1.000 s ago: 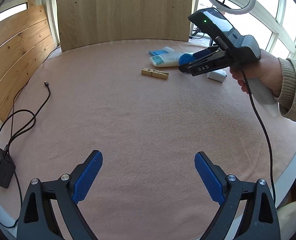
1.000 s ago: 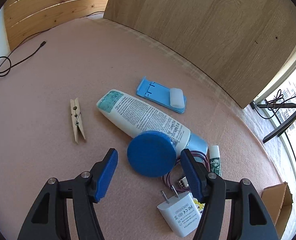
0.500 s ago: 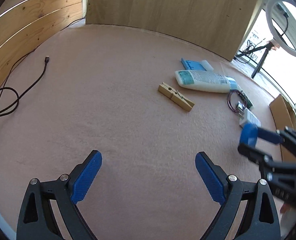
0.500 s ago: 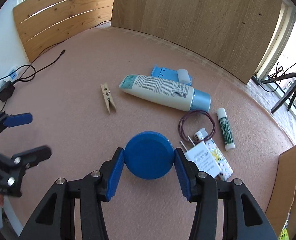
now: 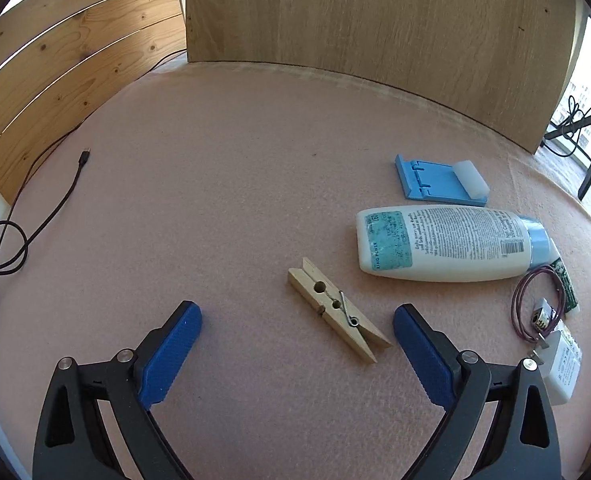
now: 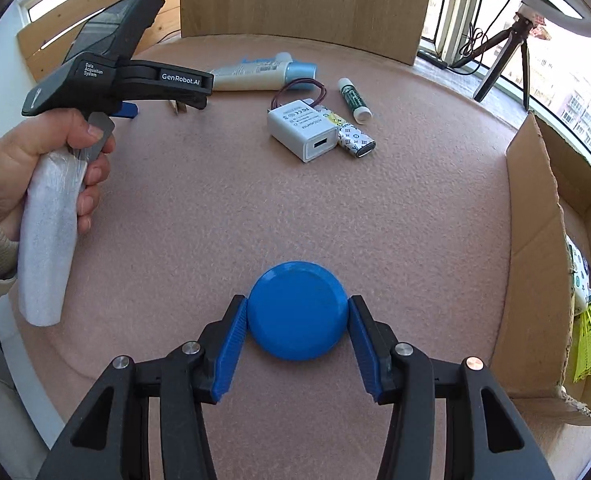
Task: Organize objects
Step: 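Grasp the wooden clothespin with the left gripper while the right gripper holds the lid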
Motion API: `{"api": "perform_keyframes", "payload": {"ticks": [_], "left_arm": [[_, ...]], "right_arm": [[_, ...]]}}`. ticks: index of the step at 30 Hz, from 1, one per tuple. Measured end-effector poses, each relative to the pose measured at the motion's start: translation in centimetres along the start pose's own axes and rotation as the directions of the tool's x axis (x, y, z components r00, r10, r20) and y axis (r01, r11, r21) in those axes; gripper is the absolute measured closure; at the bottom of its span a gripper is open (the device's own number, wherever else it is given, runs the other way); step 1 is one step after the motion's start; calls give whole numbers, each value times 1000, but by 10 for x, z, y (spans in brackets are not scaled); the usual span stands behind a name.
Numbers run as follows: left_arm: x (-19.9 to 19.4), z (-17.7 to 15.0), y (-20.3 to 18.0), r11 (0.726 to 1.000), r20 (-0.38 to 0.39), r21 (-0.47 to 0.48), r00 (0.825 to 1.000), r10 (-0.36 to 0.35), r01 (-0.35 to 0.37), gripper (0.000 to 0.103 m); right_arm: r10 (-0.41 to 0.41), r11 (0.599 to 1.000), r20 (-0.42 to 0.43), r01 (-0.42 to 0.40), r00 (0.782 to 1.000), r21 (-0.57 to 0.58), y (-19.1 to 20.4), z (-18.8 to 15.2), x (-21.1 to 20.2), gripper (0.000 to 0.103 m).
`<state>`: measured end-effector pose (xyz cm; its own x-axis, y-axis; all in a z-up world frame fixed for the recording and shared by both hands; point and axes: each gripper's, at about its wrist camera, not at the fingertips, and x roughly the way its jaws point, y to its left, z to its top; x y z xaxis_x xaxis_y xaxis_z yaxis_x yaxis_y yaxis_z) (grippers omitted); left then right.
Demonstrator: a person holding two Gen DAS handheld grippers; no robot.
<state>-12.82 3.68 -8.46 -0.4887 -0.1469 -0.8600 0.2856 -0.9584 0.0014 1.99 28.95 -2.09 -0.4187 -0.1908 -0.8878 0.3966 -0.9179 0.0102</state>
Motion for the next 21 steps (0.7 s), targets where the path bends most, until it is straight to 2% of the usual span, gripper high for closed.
{"api": "perform_keyframes", "payload": {"ticks": [6,8,13,18,21], "left_arm": [[-6,-10,39,1000,51,-10,999,-7,8,4],[-6,-10,45,999,67,-2,997,-32,32,7],[-7,-4,44,997,87,52,995,-57,53,20],[-3,7,42,975,91,183,985,-148,129,37],[-4,11,37,959,82,226,978,-192,169,56]], "right_arm": [[20,1000,28,-20,999,10,1,5,6,57],[18,1000,37,-18,999,15,2,7,8,57],[9,1000,54,-10,998,26,5,10,10,56],[13,999,64,-16,998,38,3,10,10,56],[11,999,71,-15,997,52,3,10,10,56]]}}
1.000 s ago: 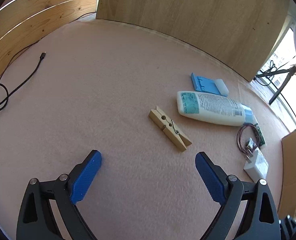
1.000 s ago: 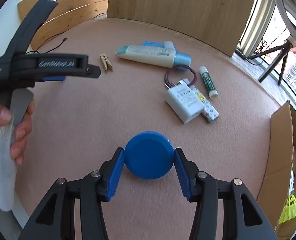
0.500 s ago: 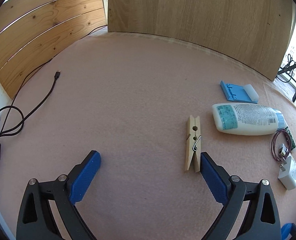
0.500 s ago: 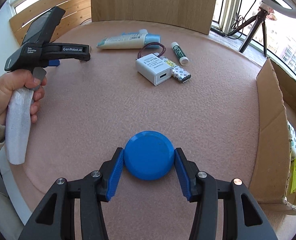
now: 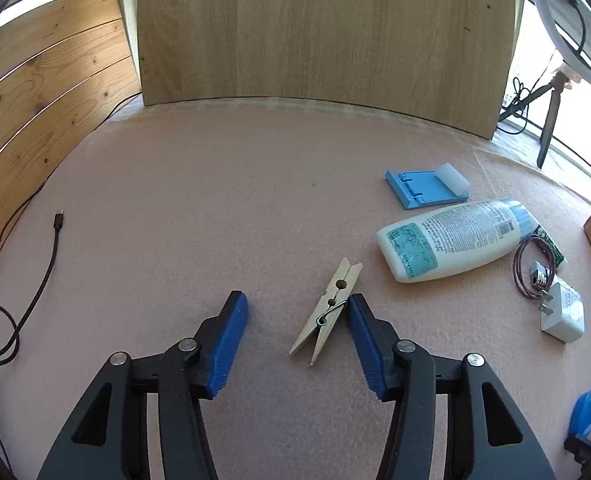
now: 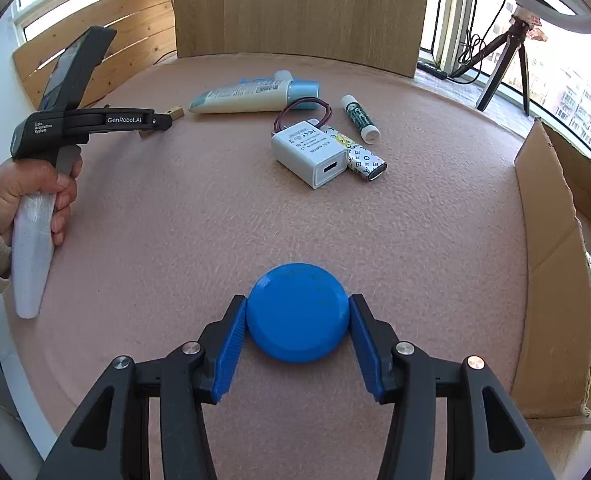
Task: Organize objects
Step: 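Grasp the wooden clothespin with the left gripper while the right gripper holds the lid, then carry the lid and clothespin over the box with both grippers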
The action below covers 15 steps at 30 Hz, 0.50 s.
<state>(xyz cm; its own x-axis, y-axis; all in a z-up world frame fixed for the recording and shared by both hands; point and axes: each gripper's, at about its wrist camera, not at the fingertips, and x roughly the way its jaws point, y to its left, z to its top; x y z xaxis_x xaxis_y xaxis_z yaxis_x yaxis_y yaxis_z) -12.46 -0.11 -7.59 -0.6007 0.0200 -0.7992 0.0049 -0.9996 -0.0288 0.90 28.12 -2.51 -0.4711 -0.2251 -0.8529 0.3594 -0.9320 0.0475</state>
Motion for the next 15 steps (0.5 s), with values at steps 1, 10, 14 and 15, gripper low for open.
{"api": "perform_keyframes", "payload": {"ticks": [1,10,14,15], "left_arm": [[0,1,-1,1000,1,9,1000,-18,18,70],[-15,-15,-7,999,0,27,999,-41,41,90],[-43,-34,-18,997,-6,20,997,-79,79,90],[-53,-39,-23,996,-1,28,996,-87,87,90]], "right_arm": [[-1,1000,3,1,1000,4,0,0,0,56],[-3,1000,17,3,1000,19,0,-1,1,57],[2,998,35,-4,999,68,-3,-2,-1,57],[-3,997,42,-1,999,75,-2,-2,-2,57]]}}
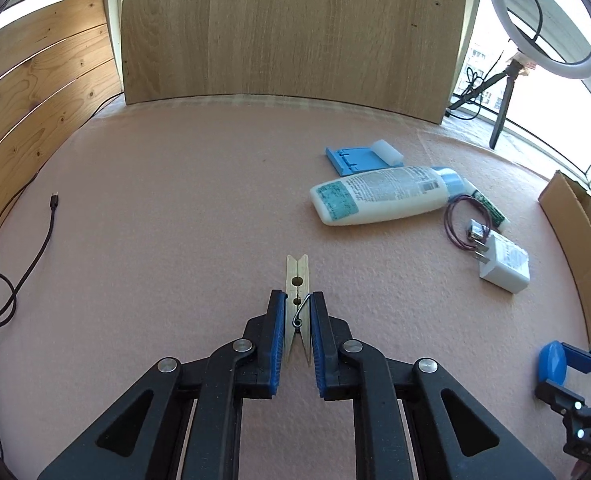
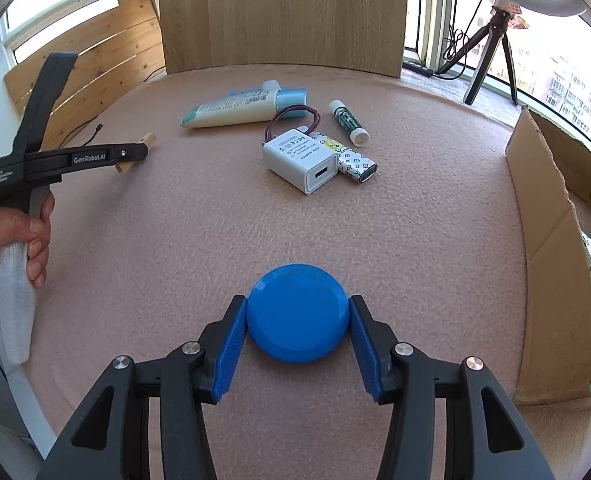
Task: Organize objects
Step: 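Carry the lid and clothespin over the box with both grippers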
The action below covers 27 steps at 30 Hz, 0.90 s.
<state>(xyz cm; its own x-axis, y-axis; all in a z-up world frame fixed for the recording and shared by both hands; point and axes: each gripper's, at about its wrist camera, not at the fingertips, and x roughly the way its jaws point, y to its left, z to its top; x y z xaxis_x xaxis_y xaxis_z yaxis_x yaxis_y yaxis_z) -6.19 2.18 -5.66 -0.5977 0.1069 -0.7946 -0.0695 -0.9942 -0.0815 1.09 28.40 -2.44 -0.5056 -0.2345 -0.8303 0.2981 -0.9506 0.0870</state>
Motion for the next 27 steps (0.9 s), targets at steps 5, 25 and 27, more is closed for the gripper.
{"api": "perform_keyframes", "payload": {"ticks": [5,25,27], "left_arm": [[-36,-21,-36,999,-4,34,999,-41,41,90],[-130,-9,-103,991,92,124,993,-68,57,90],[-135,-7,-104,991,97,123,993,-72,60,90]], "right_arm": [[-24,999,54,23,998,28,3,6,-14,57],[-91,993,250,71,964,91,3,39,-90,57],[-91,993,255,69,963,94,2,40,-92,57]]}}
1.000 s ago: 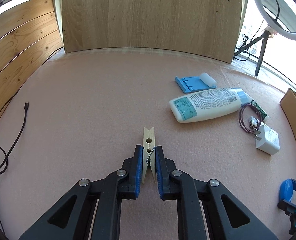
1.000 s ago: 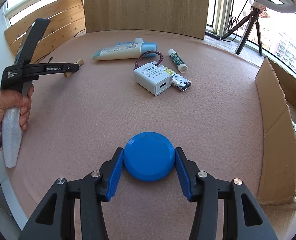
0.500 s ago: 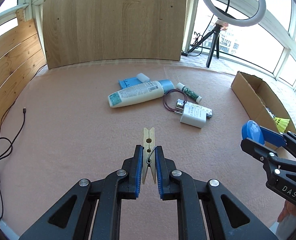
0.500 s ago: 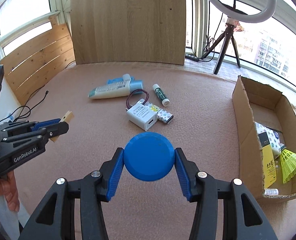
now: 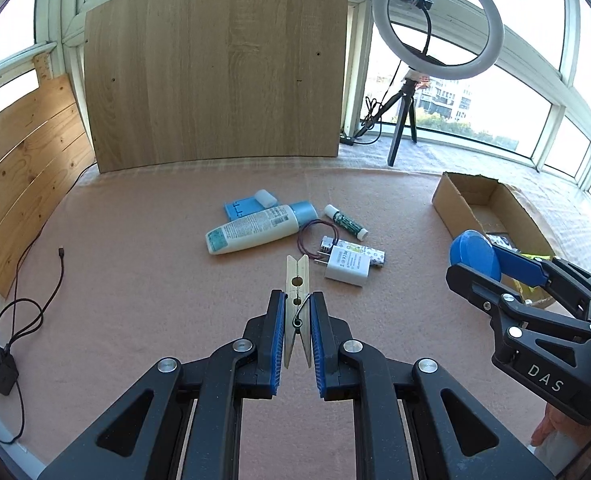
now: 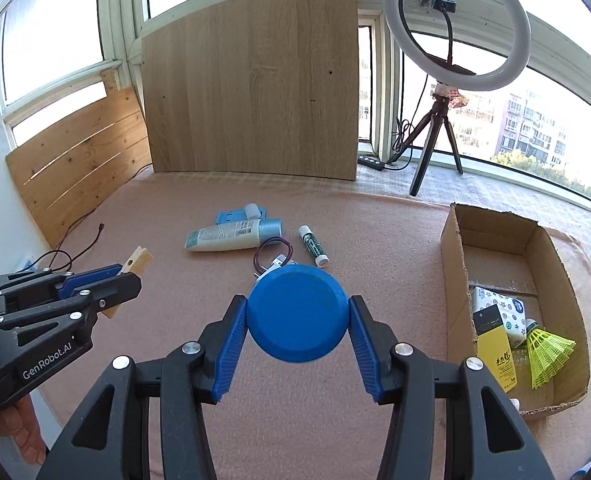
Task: Organize objects
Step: 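Carry the lid and clothespin over the box with both grippers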
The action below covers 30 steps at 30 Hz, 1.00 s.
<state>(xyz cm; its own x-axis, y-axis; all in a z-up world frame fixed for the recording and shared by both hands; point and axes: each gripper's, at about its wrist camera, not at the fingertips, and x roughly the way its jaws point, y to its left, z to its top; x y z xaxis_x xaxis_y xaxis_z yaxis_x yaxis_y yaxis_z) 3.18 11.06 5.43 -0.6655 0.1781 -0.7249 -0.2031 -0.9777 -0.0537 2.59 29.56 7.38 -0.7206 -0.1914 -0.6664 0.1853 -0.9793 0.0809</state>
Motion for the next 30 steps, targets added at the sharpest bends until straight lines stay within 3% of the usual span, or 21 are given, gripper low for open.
{"api": "perform_keyframes", "payload": {"ticks": [14,30], "left_arm": [[9,21,-36,998,7,60,1000,-28,28,90],[42,57,-176,967,-12,204,988,-156,155,90]], "right_arm": [[-32,999,33,31,999,42,-32,5,-12,57],[-157,972,42,147,987,183,-151,-11,-42,57]]}}
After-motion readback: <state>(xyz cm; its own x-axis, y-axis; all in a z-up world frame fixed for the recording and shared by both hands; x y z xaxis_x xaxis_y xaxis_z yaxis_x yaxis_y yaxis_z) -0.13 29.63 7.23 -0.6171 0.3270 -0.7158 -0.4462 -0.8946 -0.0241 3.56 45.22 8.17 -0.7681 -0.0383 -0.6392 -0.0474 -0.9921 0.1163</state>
